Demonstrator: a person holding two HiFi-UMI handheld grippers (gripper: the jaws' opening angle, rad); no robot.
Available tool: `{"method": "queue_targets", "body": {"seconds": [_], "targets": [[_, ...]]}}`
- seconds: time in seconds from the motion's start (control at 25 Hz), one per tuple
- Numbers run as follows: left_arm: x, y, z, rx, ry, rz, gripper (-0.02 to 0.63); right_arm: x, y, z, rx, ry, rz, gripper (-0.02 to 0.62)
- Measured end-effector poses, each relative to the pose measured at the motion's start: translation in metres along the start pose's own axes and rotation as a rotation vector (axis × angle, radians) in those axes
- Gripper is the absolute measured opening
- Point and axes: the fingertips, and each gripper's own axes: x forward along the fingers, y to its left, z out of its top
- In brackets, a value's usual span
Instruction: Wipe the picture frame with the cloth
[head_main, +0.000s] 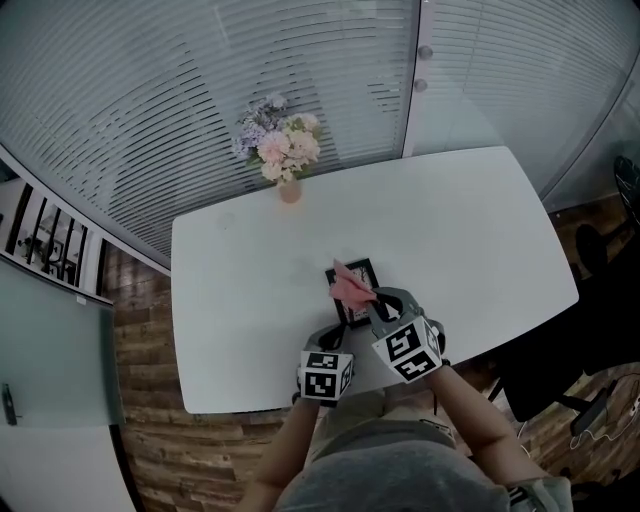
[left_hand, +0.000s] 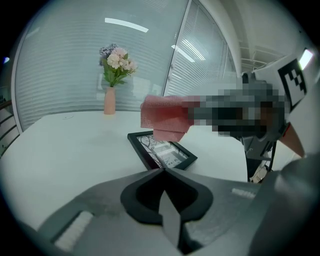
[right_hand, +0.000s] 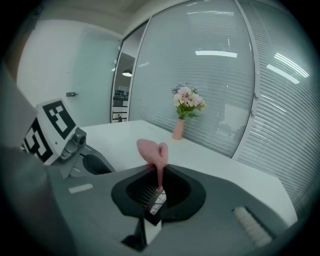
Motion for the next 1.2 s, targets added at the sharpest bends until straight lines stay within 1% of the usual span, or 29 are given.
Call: {"method": "queue_targets", "body": {"seconds": [0.2, 0.48, 0.76, 1.0, 1.2], "targets": [[0.000, -0.001, 0.002, 0.008, 0.001, -0.001, 0.002, 0.001, 0.018, -0.012, 0.016, 0.022, 0.033, 0.015], [0.001, 0.000, 0.000, 0.012, 0.007, -0.001, 0.002, 0.009, 0.033, -0.037, 0.007, 0.080, 0.060, 0.015], [0.001, 0.000, 0.001, 0.011, 0.005, 0.000, 0.002, 0.018, 0.047, -0.057, -0.060, 0.145, 0.092, 0.015], [0.001, 0.000, 0.001, 0.013, 0.007, 0.003, 0.002, 0.025, 0.050, -0.070, -0.087, 0.190, 0.104, 0.015], [0.001, 0.000, 0.001, 0.013, 0.004, 0.003, 0.002, 0.027, 0.048, -0.074, -0.104, 0.206, 0.100, 0.016]]}}
